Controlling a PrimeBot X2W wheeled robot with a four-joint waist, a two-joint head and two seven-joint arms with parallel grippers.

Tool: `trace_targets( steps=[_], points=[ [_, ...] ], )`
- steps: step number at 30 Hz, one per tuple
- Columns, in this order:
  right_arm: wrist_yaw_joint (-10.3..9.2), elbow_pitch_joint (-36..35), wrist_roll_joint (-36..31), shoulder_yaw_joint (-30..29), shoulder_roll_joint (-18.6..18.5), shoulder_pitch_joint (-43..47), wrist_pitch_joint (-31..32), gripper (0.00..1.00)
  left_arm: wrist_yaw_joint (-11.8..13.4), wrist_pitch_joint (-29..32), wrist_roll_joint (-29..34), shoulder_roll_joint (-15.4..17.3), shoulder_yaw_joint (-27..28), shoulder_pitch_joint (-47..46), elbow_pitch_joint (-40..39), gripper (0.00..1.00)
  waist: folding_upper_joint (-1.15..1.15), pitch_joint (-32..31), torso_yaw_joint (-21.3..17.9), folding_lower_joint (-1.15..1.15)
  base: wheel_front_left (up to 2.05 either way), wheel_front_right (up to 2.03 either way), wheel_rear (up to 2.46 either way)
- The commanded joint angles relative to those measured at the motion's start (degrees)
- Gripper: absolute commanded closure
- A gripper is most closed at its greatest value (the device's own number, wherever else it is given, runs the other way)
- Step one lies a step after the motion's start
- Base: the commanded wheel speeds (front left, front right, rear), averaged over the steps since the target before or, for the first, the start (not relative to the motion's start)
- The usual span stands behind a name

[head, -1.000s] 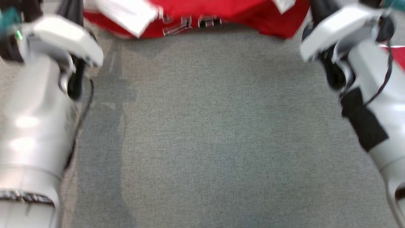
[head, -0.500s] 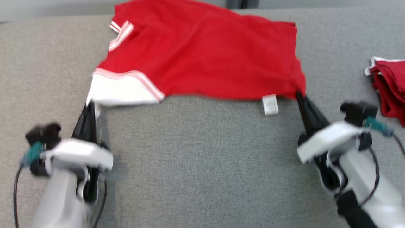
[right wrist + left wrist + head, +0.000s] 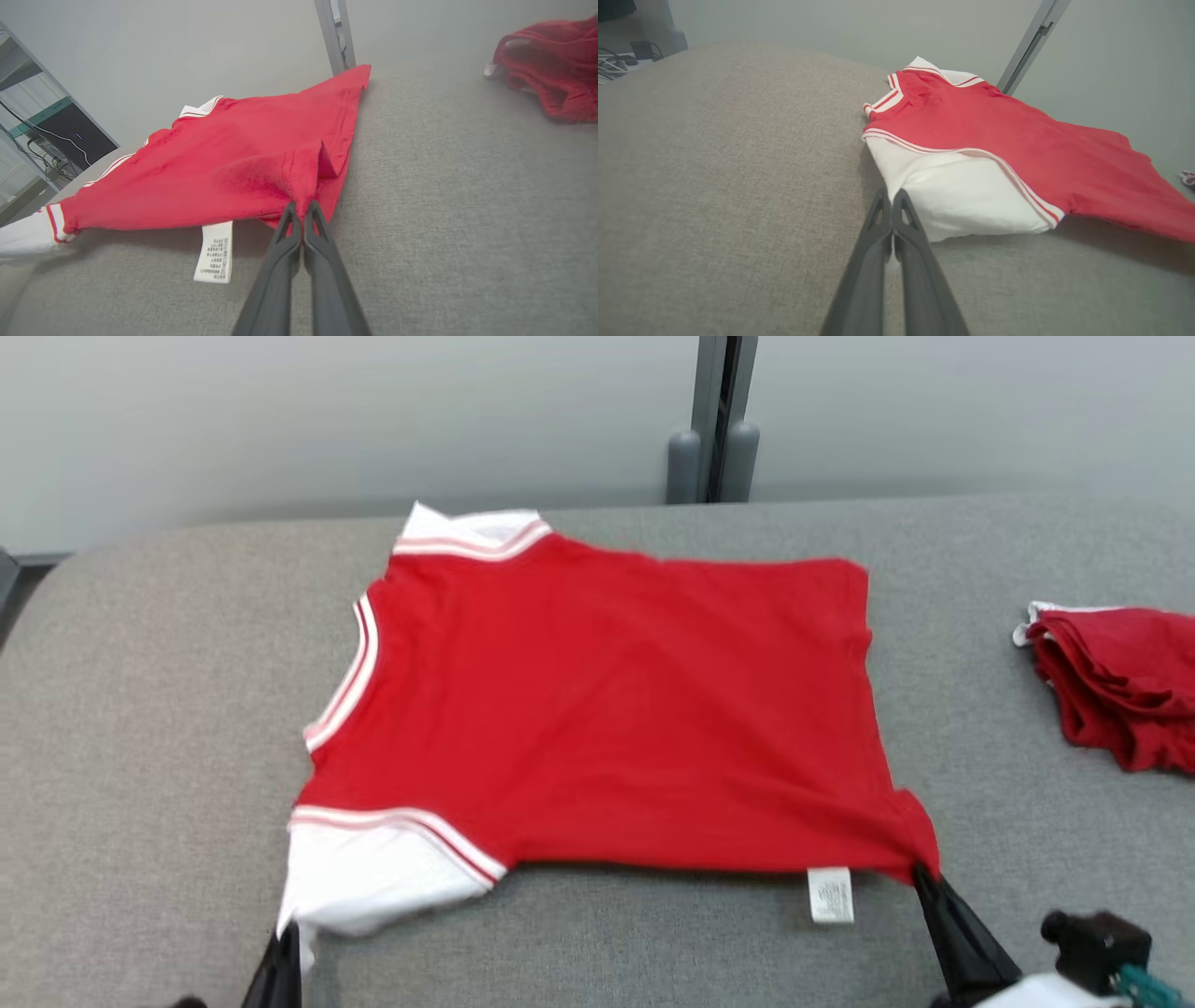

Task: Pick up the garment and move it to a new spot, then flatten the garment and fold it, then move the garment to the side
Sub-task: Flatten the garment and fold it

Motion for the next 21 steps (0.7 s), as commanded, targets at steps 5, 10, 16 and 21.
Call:
trace_targets(
  steps=[5, 10, 16, 21],
  points=[
    [0.02, -3.01, -1.94, -2.55, 0.24, 8.49, -0.17, 1.0, 3.21, 6.68, -0.04, 0.35, -0.37, 9.71, -9.39, 1.0, 0.0, -5.25, 0.21, 0.0, 0.0, 0.0, 0.0],
    [0.02, -5.24, -3.23, -5.1, 1.46, 16.02, -0.15, 1.0, 4.85, 13.32, -1.1, 1.58, 0.2, 16.81, -17.19, 1.0, 0.0, -7.08, 0.9, 0.0, 0.0, 0.0, 0.0],
    [0.01, -7.34, -4.42, -8.14, 2.41, 20.01, 1.38, 1.0, 6.42, 18.53, -1.08, 2.64, 0.0, 20.18, -22.72, 1.0, 0.0, -7.61, 1.29, 0.0, 0.0, 0.0, 0.0],
    [0.02, -8.53, -5.24, -9.87, 3.26, 19.51, 3.31, 1.0, 6.87, 20.54, -0.95, 2.9, -0.78, 18.98, -24.37, 1.0, 0.0, -7.36, 1.21, 0.0, 0.0, 0.0, 0.0]
  ],
)
